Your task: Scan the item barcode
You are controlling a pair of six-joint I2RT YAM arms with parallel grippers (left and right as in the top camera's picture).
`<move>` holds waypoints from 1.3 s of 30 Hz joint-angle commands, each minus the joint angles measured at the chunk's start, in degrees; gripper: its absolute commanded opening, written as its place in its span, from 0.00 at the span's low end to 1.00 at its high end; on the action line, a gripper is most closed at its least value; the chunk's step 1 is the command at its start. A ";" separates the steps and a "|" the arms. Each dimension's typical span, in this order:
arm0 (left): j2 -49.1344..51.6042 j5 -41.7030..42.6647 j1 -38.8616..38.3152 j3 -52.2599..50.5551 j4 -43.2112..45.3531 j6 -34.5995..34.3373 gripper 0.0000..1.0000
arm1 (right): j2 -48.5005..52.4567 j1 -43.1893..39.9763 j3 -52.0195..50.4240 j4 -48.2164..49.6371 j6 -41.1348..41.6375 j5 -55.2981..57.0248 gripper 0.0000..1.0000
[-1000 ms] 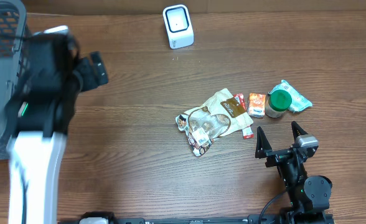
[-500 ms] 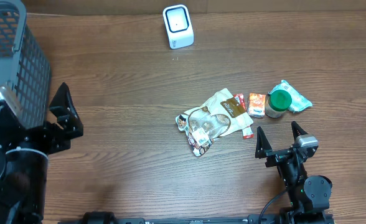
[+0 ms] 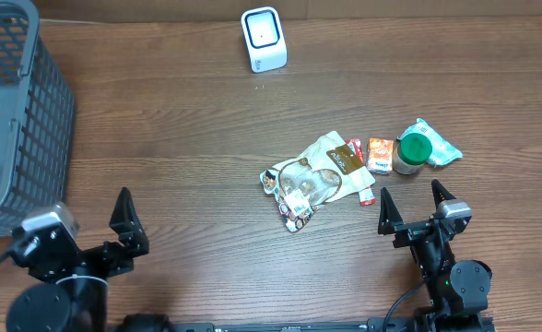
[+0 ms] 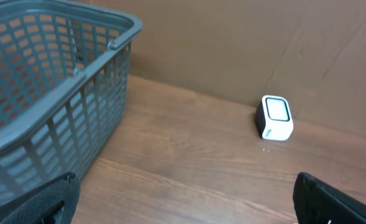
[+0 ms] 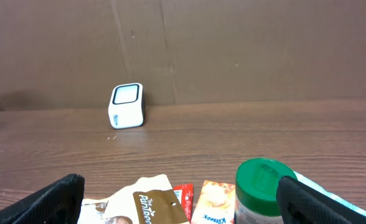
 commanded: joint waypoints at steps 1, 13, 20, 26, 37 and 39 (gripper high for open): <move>-5.75 1.84 -0.02 -6.75 7.89 0.46 1.00 | -0.57 -0.33 -0.61 0.15 0.44 0.72 1.00; -19.47 9.73 -0.02 -31.82 50.53 0.00 0.99 | -0.57 -0.33 -0.61 0.15 0.44 0.72 1.00; -21.81 9.86 -0.02 -40.19 58.01 0.00 1.00 | -0.57 -0.33 -0.61 0.15 0.44 0.72 1.00; -21.81 10.60 -0.02 -45.05 58.07 0.00 1.00 | -0.57 -0.33 -0.61 0.15 0.44 0.72 1.00; -21.81 10.34 -0.02 -53.90 60.02 0.09 0.99 | -0.57 -0.33 -0.61 0.15 0.44 0.72 1.00; -21.81 10.36 0.00 -55.06 59.95 0.13 1.00 | -0.57 -0.33 -0.61 0.15 0.44 0.72 1.00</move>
